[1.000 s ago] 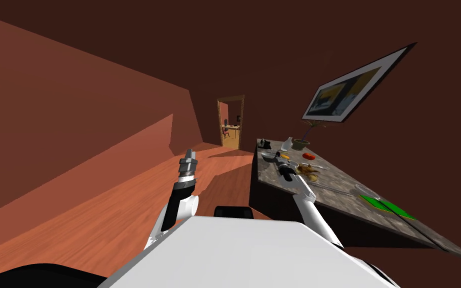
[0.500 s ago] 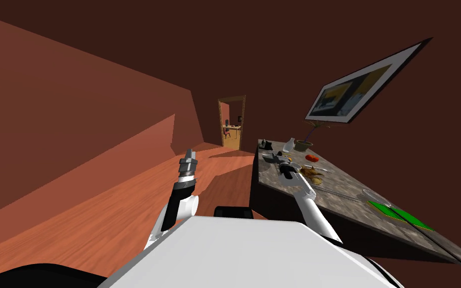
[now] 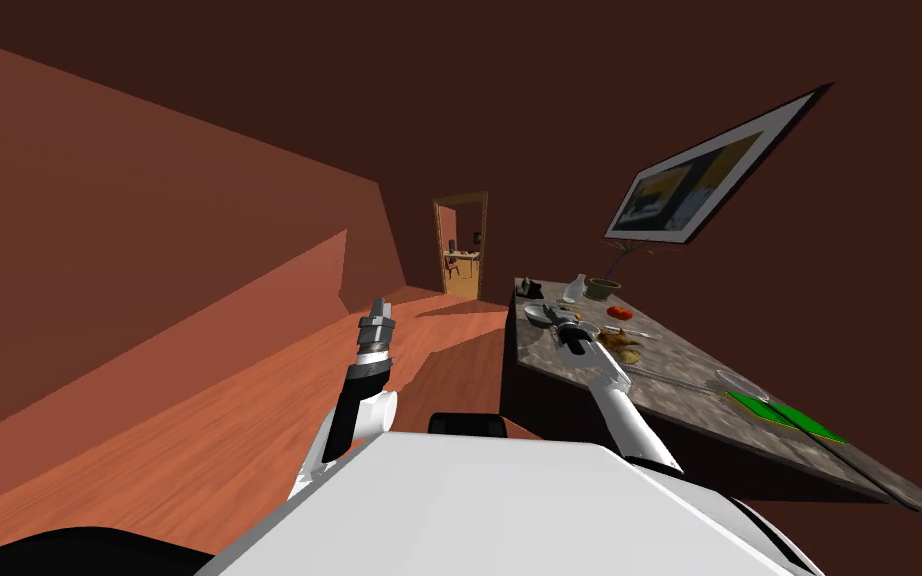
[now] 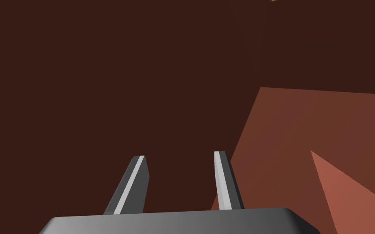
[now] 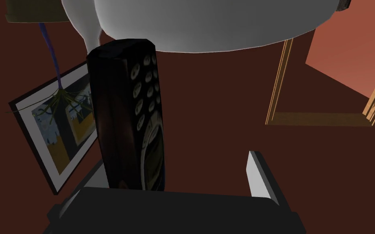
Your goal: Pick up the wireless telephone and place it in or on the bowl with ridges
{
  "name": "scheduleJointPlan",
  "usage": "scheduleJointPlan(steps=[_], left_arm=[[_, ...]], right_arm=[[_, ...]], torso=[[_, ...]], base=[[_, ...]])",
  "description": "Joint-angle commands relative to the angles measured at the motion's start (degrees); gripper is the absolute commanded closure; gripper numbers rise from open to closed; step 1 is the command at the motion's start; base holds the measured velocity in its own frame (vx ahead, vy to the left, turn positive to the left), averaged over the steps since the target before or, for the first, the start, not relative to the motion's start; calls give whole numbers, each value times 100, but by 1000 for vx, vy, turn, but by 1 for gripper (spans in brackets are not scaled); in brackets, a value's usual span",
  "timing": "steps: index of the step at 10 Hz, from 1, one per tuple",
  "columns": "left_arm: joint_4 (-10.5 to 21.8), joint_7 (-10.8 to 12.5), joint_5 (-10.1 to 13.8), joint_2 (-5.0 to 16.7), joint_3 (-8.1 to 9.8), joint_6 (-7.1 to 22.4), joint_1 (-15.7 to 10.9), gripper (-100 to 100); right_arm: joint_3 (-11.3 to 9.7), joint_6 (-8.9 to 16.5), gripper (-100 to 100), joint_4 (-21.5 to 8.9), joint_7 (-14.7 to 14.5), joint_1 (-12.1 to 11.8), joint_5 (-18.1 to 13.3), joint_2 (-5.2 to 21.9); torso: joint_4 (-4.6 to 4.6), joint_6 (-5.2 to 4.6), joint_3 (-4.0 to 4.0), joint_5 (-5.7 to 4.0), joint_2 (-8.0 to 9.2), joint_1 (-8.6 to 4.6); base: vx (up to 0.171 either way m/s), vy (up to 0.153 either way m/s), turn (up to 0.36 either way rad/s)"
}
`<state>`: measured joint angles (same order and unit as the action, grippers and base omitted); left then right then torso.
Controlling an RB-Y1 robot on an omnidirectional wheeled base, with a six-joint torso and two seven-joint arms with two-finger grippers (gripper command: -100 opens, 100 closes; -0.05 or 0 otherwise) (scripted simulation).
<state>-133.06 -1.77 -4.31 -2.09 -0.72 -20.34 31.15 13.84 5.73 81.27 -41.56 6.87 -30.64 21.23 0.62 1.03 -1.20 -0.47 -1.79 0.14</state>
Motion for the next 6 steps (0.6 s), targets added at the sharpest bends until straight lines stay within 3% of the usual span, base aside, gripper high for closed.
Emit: scheduleJointPlan(steps=[1,3,4,6], left_arm=[[0,0,0,0,0,0,0,0],[0,0,0,0,0,0,0,0],[0,0,0,0,0,0,0,0],[0,0,0,0,0,0,0,0]], right_arm=[[-164,-286,-100,-286,118,286,175,286],[-164,-348,-100,-656,118,308,175,359],[-293,-648,-100,-864,221,590,323,592],[-293,-660,-100,-1179,221,601,323,671]], torso=[[0,0,0,0,0,0],[-4,15,-3,9,-9,19],[1,20,-10,-1,-20,-9],[-1,25,-16,5,-32,2]], base=[[-15,154,-102],[-10,75,-26],[-10,71,-84],[-7,61,-22]])
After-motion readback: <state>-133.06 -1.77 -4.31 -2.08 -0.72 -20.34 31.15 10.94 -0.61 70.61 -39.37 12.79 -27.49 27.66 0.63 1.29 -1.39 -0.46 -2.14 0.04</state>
